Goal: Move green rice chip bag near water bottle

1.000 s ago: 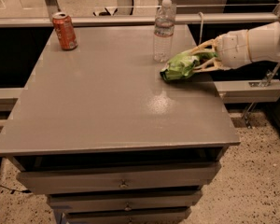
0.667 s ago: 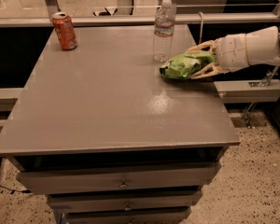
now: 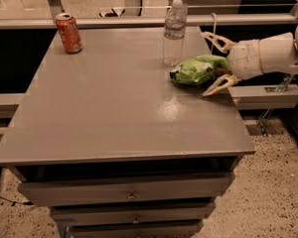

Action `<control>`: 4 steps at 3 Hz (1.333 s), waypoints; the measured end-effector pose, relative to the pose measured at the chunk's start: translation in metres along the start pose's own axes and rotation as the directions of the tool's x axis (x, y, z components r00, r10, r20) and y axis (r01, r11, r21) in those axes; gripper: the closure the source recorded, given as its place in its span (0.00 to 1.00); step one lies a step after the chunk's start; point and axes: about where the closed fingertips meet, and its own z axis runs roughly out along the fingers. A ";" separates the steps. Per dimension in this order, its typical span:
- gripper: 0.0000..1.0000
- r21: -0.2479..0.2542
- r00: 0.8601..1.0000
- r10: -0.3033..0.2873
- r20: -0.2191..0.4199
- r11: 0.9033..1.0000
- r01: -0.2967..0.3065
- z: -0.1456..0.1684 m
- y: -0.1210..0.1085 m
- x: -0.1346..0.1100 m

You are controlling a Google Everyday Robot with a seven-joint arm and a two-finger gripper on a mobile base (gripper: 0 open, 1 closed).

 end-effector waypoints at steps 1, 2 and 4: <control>0.00 0.000 1.000 0.000 0.000 1.000 0.000 -0.002 -0.003 -0.002; 0.00 0.000 1.000 0.000 0.000 1.000 0.000 -0.002 -0.003 -0.002; 0.14 0.029 1.000 0.007 -0.029 1.000 -0.006 -0.077 -0.057 -0.074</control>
Offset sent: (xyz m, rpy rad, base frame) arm -0.0228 -0.0019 0.0853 0.0085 0.0526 -0.0527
